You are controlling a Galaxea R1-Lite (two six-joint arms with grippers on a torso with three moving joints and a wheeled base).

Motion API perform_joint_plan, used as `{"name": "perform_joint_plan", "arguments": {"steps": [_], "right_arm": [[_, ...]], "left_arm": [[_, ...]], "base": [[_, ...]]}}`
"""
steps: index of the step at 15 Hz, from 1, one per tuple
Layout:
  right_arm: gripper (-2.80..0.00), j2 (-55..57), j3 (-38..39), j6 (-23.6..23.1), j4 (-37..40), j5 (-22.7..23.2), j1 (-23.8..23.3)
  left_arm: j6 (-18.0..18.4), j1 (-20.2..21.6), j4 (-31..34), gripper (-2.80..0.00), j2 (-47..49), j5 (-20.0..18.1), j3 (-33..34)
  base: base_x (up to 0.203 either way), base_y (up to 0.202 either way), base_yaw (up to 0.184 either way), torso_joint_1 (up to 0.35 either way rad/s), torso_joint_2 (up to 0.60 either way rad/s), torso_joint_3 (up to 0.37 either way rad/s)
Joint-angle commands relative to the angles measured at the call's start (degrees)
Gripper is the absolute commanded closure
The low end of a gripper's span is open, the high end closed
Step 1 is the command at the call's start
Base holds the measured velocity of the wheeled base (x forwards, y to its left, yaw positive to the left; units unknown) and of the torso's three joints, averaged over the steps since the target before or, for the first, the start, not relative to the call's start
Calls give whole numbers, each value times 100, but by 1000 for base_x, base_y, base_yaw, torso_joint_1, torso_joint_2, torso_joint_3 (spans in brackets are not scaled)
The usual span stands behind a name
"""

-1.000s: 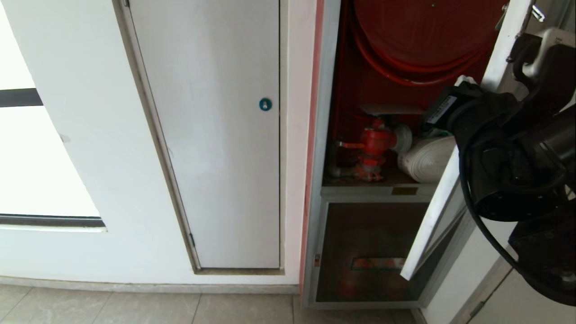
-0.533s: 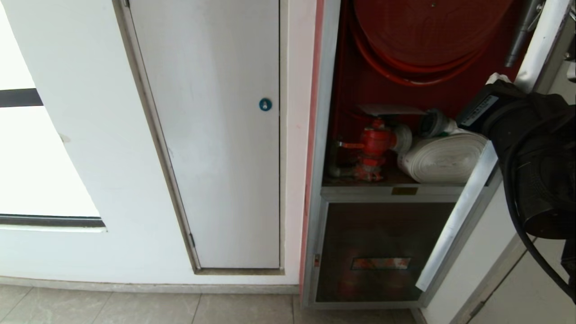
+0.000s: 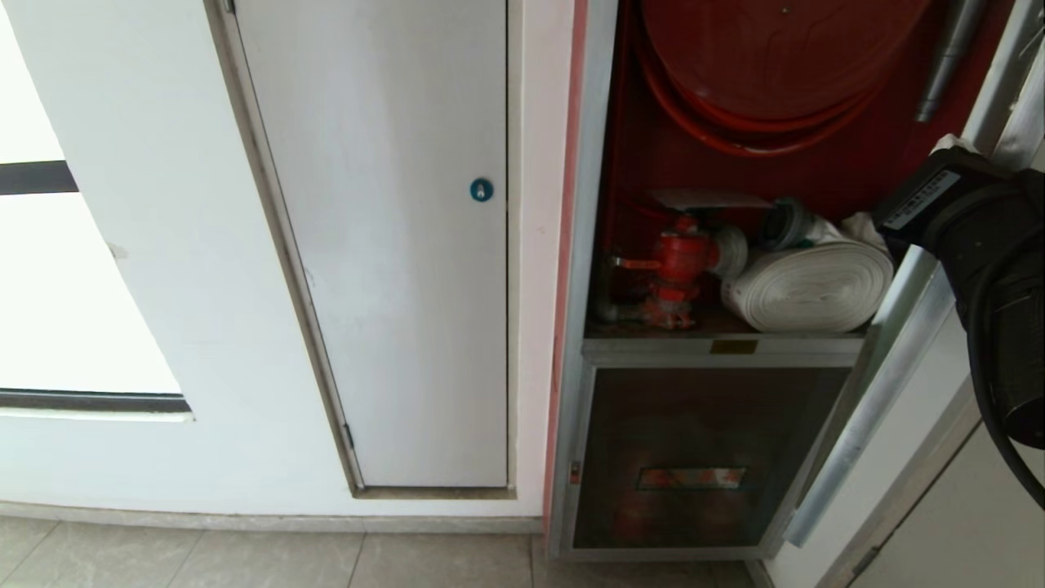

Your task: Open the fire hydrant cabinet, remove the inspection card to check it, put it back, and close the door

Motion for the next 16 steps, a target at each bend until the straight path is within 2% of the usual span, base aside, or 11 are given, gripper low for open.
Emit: {"name": "perform_joint_plan", "arguments": {"steps": [1, 7, 16], "right_arm": [[0, -38, -12, -6, -44, -44, 0], [0, -241, 140, -15, 306, -51, -106], [0, -513, 453, -15, 563, -35, -553]], "left_arm": [[4, 0, -3, 0, -2, -3, 70], [4, 0, -3, 0, -2, -3, 70], [4, 0, -3, 0, -2, -3, 70]], "base": [[0, 0, 0, 0, 0, 0], [0, 0, 0, 0, 0, 0], [0, 0, 0, 0, 0, 0]]}}
